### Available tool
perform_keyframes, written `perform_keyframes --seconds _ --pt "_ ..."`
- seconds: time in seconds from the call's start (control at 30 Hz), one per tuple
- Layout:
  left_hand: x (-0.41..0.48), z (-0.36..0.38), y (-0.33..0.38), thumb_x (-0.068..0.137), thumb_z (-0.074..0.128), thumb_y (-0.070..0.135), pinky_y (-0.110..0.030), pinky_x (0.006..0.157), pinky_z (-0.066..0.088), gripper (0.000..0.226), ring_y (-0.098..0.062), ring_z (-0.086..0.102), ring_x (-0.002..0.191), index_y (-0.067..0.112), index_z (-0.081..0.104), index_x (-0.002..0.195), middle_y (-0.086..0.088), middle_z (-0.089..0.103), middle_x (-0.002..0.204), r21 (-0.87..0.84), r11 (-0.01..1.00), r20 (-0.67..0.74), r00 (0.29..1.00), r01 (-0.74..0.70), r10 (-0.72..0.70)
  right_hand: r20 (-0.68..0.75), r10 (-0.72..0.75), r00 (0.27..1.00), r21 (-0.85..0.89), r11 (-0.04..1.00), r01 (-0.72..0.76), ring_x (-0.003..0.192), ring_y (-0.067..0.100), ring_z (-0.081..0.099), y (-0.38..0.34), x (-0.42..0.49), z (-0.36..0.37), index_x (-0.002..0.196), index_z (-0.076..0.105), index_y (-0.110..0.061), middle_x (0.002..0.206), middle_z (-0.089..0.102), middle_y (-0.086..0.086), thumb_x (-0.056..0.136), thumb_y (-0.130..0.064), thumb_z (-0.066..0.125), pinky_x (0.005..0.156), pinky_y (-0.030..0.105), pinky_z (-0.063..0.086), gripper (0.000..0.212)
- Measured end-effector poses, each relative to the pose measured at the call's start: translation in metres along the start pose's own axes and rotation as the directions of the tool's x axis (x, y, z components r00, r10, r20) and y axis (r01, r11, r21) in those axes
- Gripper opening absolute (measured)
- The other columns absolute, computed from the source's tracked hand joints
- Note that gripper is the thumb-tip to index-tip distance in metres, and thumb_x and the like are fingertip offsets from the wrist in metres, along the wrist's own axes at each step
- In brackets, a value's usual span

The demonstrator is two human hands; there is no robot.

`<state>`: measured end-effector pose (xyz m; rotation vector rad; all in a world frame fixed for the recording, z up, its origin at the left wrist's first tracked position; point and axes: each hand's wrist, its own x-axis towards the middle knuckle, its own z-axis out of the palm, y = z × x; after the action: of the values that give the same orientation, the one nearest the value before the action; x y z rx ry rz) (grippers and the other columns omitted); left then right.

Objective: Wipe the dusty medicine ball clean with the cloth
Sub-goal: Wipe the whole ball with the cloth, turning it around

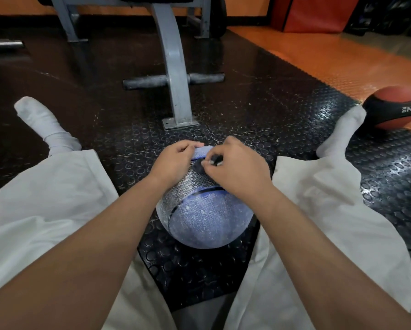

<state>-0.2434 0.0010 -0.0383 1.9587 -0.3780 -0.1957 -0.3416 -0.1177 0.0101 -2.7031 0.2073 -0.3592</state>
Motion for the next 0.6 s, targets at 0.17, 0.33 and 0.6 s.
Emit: perform_keyframes --seconds 0.17,0.33,0.6 --pt "0.003 -0.001 0.001 0.099 0.045 0.016 -0.030 0.091 0.048 0.032 -0.016 0.063 0.100 0.036 0.069 0.089 0.013 0.069 0.104 -0.027 1.000 -0.019 1.000 0.002 -0.002 -0.066 -0.031 0.997 -0.008 1.000 0.031 0.088 0.022 0.057 -0.004 -0.010 0.010 0.097 0.071 -0.030 0.094 0.045 -0.004 0.089 -0.036 0.059 0.066 0.028 0.042 0.016" --pt "0.001 -0.002 -0.003 0.100 0.045 0.017 -0.021 0.075 0.041 0.035 -0.015 0.059 0.092 0.042 0.066 0.086 0.020 0.068 0.098 -0.039 0.999 0.003 0.999 -0.038 0.038 0.120 -0.135 0.984 0.021 0.991 0.134 0.088 0.011 0.057 0.002 -0.022 -0.005 0.091 0.071 -0.035 0.095 0.052 -0.008 0.087 -0.042 0.062 0.073 0.028 0.047 0.012" --pt "0.003 -0.001 0.001 0.100 0.046 0.021 -0.034 0.079 0.043 0.033 -0.020 0.056 0.086 0.040 0.068 0.084 -0.003 0.072 0.102 -0.014 1.000 -0.002 1.000 -0.006 0.006 -0.065 0.046 0.997 0.065 0.997 -0.041 0.087 0.020 0.058 0.007 -0.010 0.007 0.094 0.070 -0.031 0.096 0.049 -0.004 0.089 -0.039 0.060 0.068 0.030 0.045 0.013"
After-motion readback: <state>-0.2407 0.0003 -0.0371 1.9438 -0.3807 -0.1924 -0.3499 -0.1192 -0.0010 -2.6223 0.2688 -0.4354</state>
